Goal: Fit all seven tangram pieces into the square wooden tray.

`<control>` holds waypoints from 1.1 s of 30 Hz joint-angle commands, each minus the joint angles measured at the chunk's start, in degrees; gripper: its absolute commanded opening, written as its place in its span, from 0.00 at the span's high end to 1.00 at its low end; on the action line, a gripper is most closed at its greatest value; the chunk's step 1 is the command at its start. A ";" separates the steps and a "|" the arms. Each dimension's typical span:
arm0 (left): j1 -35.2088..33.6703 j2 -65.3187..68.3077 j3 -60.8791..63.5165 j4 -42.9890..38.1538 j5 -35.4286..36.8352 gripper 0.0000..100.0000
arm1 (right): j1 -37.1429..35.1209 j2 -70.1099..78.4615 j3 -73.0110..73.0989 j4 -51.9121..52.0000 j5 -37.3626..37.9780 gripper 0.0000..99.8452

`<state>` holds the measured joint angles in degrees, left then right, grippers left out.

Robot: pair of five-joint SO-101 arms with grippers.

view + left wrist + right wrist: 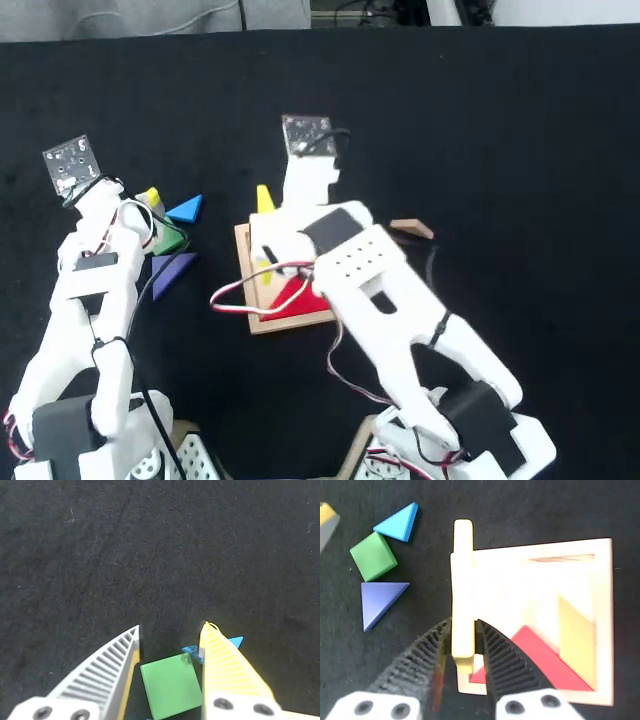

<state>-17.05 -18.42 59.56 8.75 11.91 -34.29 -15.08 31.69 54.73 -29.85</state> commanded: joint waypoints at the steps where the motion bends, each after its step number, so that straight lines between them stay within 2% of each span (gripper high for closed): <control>1: -0.40 -0.79 -0.66 -0.79 -0.18 0.81 | -2.37 -2.42 1.54 -3.87 -0.70 0.99; 5: -0.40 -0.79 -0.66 -0.79 -0.18 0.81 | -3.08 -1.45 1.54 -4.40 0.35 0.99; 9: -0.40 -0.79 -0.66 -0.79 -0.18 0.81 | -2.90 6.11 -0.84 -3.52 4.13 0.99; 14: -0.40 -0.79 -0.66 -0.79 -0.18 0.81 | -3.08 12.44 -7.25 2.11 4.57 0.99; 33: 1.19 -0.79 -0.66 -0.70 -0.62 0.81 | -4.04 13.32 -6.99 -0.35 4.57 0.99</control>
<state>-16.44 -18.42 59.56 8.75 11.91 -37.71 -1.54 26.68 55.60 -25.80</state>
